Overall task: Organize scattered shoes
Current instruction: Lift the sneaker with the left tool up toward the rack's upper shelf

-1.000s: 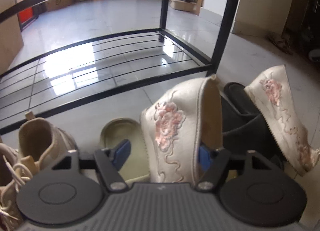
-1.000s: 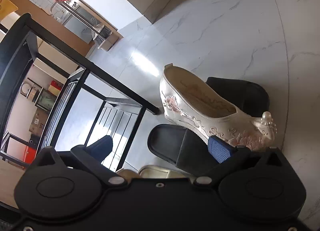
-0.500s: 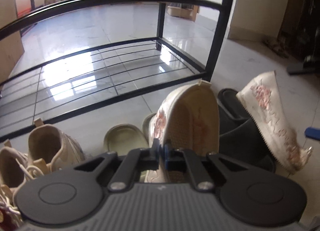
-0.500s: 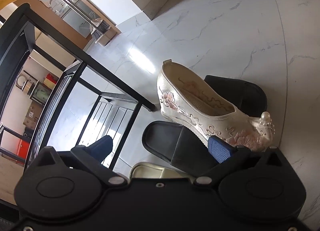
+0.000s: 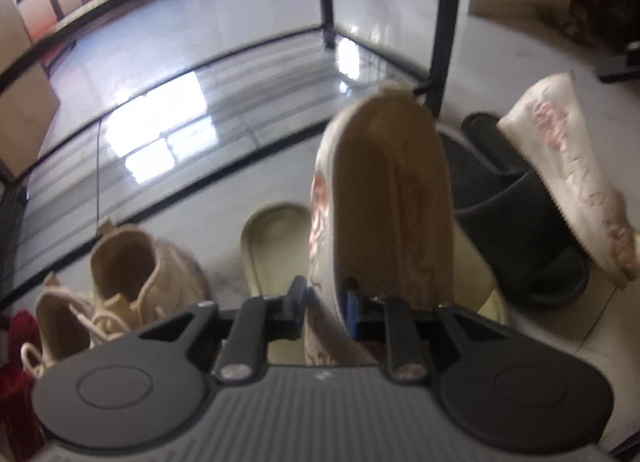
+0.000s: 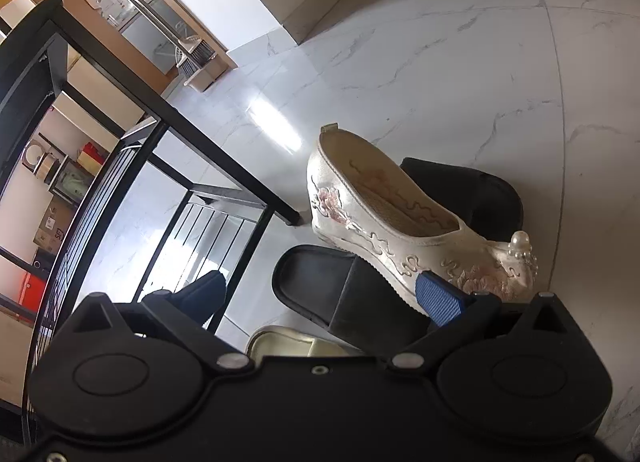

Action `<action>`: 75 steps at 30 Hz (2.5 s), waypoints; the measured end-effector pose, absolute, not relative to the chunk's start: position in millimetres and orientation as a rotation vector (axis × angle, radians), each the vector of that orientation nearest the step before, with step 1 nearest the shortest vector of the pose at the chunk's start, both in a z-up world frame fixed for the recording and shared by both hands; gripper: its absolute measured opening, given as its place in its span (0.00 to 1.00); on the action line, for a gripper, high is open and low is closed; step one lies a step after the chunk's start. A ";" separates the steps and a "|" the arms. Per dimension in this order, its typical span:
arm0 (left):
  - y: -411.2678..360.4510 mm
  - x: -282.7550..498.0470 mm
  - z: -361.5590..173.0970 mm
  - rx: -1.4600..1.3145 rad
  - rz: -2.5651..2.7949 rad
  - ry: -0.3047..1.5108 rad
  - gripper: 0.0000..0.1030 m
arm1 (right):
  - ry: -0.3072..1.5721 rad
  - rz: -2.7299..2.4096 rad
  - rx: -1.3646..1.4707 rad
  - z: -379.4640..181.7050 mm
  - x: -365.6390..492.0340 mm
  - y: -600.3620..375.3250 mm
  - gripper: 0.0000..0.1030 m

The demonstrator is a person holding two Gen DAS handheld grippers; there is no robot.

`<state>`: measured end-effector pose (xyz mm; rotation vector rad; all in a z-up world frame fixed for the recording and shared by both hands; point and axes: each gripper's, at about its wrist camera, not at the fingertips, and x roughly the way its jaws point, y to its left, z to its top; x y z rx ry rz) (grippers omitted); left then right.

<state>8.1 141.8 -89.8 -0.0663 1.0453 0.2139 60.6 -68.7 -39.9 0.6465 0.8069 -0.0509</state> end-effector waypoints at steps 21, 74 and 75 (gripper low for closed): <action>153.1 1.7 -103.9 -0.112 0.169 1.228 0.30 | 0.926 -0.109 0.415 -43.1 72.6 -39.9 1.00; 313.8 -156.3 -14.9 -0.563 0.559 0.760 0.11 | 0.883 0.077 0.359 -27.2 64.8 -19.7 1.00; 318.6 -163.1 -16.3 -0.567 0.573 0.758 0.11 | 0.877 0.078 0.356 -25.7 63.4 -18.7 1.00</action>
